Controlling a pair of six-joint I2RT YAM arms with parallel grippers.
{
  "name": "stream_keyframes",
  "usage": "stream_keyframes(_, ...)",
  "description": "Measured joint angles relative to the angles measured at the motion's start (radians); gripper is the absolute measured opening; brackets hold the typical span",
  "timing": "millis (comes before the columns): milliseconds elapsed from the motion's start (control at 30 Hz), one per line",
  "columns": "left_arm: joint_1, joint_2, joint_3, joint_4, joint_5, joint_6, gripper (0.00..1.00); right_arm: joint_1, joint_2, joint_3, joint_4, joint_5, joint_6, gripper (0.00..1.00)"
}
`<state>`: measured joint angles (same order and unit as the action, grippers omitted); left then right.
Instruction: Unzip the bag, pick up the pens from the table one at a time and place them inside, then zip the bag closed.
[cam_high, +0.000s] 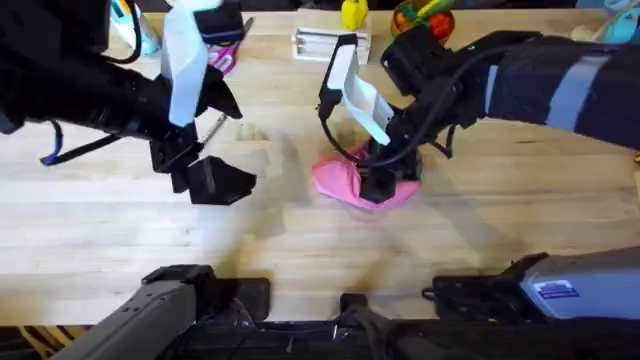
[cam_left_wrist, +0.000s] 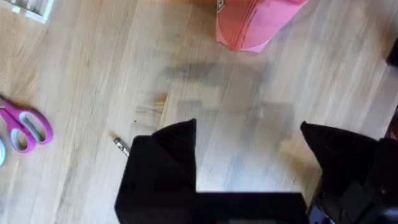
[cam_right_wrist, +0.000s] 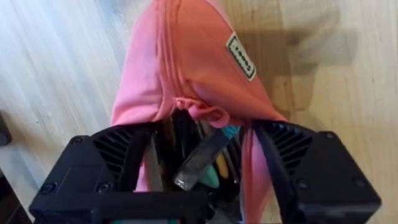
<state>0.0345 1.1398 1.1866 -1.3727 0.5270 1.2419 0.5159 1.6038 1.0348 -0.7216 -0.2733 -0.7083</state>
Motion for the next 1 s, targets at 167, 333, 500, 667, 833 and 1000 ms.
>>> stream_keyframes(167, 0.000, 0.000, 0.000, 0.000, 0.000, 0.000, 0.993, 0.000, 0.000, 0.000, 0.000, 0.000, -0.004, 0.996)
stream_keyframes(333, 0.000, 0.000, 0.000, 0.000, 0.000, 0.000, 0.992, 0.000, 0.000, 0.005, -0.018, 0.000, -0.011, 0.997)
stream_keyframes(500, 0.000, 0.000, 0.000, 0.000, 0.000, 0.000, 0.993, 0.002, -0.061, 0.029, -0.096, 0.003, -0.019, 0.997)
stream_keyframes(667, 0.000, 0.000, 0.000, 0.000, -0.012, 0.000, 0.993, 0.006, -0.236, 0.071, -0.173, 0.038, -0.025, 0.997)
stream_keyframes(833, 0.000, 0.000, 0.000, 0.019, -0.055, 0.000, 0.993, 0.006, -0.563, 0.095, -0.181, 0.204, 0.000, 0.997)
stream_keyframes(1000, 0.007, 0.000, 0.000, 0.080, -0.090, -0.034, 0.993, -0.008, -0.759, 0.096, -0.163, 0.285, 0.101, 0.997)
